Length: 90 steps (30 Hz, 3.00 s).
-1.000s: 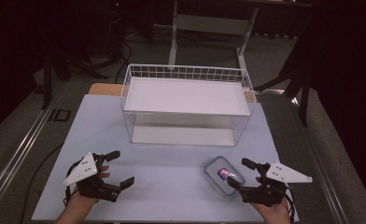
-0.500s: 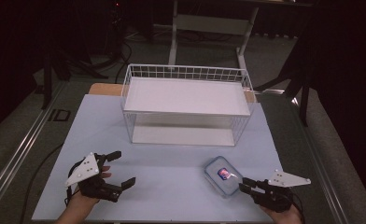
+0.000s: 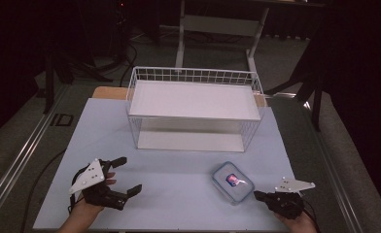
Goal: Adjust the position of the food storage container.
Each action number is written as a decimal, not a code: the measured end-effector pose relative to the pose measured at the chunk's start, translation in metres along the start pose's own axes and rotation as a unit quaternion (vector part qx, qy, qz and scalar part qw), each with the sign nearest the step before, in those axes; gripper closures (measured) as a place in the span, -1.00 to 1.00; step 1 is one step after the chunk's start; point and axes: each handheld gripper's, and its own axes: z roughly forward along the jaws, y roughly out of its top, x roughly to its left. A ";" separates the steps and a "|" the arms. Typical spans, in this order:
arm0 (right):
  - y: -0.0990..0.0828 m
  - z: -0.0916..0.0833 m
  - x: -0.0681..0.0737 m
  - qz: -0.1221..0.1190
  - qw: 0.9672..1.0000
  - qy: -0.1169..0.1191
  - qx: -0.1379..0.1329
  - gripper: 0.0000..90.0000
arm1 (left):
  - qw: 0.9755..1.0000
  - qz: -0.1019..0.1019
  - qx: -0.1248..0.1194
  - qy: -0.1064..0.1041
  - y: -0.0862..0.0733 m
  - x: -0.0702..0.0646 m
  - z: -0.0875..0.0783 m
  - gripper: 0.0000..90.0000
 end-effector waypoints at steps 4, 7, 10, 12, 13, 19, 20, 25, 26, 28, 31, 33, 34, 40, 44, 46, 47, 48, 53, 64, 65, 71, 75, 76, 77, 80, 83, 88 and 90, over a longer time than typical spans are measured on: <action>0.005 0.005 -0.004 0.003 1.000 -0.005 -0.003 1.00 | 1.000 -0.001 0.001 -0.002 0.000 0.000 0.001 -0.97; 0.012 0.011 -0.007 0.000 1.000 -0.010 -0.003 1.00 | 1.000 0.002 0.004 -0.002 0.000 0.000 0.001 -0.97; 0.020 0.019 -0.009 -0.006 1.000 -0.013 0.000 1.00 | 1.000 0.002 0.005 -0.002 -0.001 0.000 0.002 -0.97; 0.024 0.023 -0.010 -0.011 1.000 -0.017 0.002 1.00 | 1.000 0.002 0.005 -0.002 -0.001 0.000 0.001 -0.97; 0.027 0.026 -0.011 -0.011 1.000 -0.017 0.003 1.00 | 1.000 0.002 0.004 -0.002 -0.001 0.000 0.001 -0.97; 0.032 0.029 -0.015 -0.007 1.000 -0.023 -0.003 1.00 | 1.000 0.000 -0.001 0.000 0.000 0.000 0.000 -0.97; 0.031 0.029 -0.015 -0.005 1.000 -0.022 -0.001 1.00 | 1.000 0.000 -0.002 0.000 0.000 0.000 -0.001 -0.97; 0.021 0.034 -0.017 0.008 0.999 -0.030 0.024 1.00 | 1.000 -0.002 -0.002 0.000 0.000 0.001 0.000 -0.97; 0.020 0.035 -0.017 0.012 0.999 -0.028 0.025 1.00 | 1.000 -0.001 -0.002 0.000 0.000 0.000 0.000 -0.97; 0.021 0.039 -0.018 0.014 0.999 -0.026 0.032 1.00 | 1.000 0.002 0.000 -0.001 0.000 -0.001 0.000 -0.97; 0.023 0.043 -0.018 0.014 0.999 -0.022 0.034 1.00 | 1.000 0.002 0.000 -0.002 0.000 -0.001 0.000 -0.97; 0.028 0.049 -0.016 0.007 0.999 -0.017 0.036 1.00 | 1.000 0.002 -0.002 -0.001 0.000 0.000 -0.001 -0.97; 0.030 0.051 -0.016 0.003 0.999 -0.020 0.043 1.00 | 1.000 0.002 -0.002 -0.002 0.000 0.000 -0.001 -0.97; 0.040 0.063 -0.018 -0.001 0.998 -0.019 0.051 1.00 | 1.000 -0.001 -0.002 -0.002 -0.001 0.000 -0.001 -0.97; 0.056 0.081 -0.019 -0.011 0.998 -0.018 0.052 1.00 | 1.000 0.001 -0.001 -0.005 -0.001 0.000 0.000 -0.97; 0.063 0.089 -0.019 -0.016 0.998 -0.015 0.051 1.00 | 1.000 0.000 0.000 -0.005 -0.001 0.000 0.000 -0.97; 0.066 0.093 -0.018 -0.016 0.998 -0.014 0.051 1.00 | 1.000 -0.001 0.000 -0.006 -0.001 0.000 0.000 -0.97; 0.066 0.093 -0.018 -0.016 0.998 -0.014 0.051 1.00 | 1.000 -0.001 0.000 -0.006 -0.001 0.000 0.000 -0.97; 0.080 0.114 -0.012 -0.032 0.998 -0.025 0.054 1.00 | 1.000 0.002 0.001 -0.011 -0.001 -0.003 0.001 -0.97; 0.067 0.087 -0.007 -0.006 0.998 -0.037 0.040 1.00 | 1.000 -0.002 0.002 -0.009 -0.002 -0.002 0.001 -0.97; 0.066 0.085 -0.005 -0.005 0.998 -0.036 0.044 1.00 | 1.000 -0.002 0.002 -0.009 -0.002 -0.002 0.001 -0.97; 0.067 0.091 0.004 0.000 0.998 -0.030 0.055 1.00 | 1.000 -0.002 0.002 -0.009 -0.002 -0.003 0.002 -0.97; 0.077 0.101 0.009 -0.003 0.998 -0.032 0.060 1.00 | 1.000 -0.003 0.003 -0.010 -0.002 -0.002 0.001 -0.97; 0.079 0.103 0.010 -0.004 0.998 -0.028 0.059 1.00 | 1.000 -0.003 0.003 -0.011 -0.002 -0.002 0.001 -0.97; 0.081 0.106 0.010 -0.004 0.998 -0.026 0.059 1.00 | 1.000 -0.005 0.003 -0.011 -0.002 -0.002 0.001 -0.97; 0.088 0.114 0.013 -0.009 0.998 -0.023 0.062 1.00 | 1.000 -0.008 0.004 -0.015 -0.003 -0.002 0.002 -0.97; 0.096 0.123 0.015 -0.012 0.998 -0.021 0.062 1.00 | 1.000 -0.006 0.008 -0.016 -0.004 -0.003 0.003 -0.97; 0.103 0.133 0.020 -0.021 0.998 -0.018 0.062 1.00 | 1.000 -0.005 0.009 -0.016 -0.004 -0.004 0.004 -0.97; 0.106 0.138 0.023 -0.016 0.998 -0.009 0.060 1.00 | 1.000 -0.009 0.009 -0.016 -0.005 -0.003 0.003 -0.97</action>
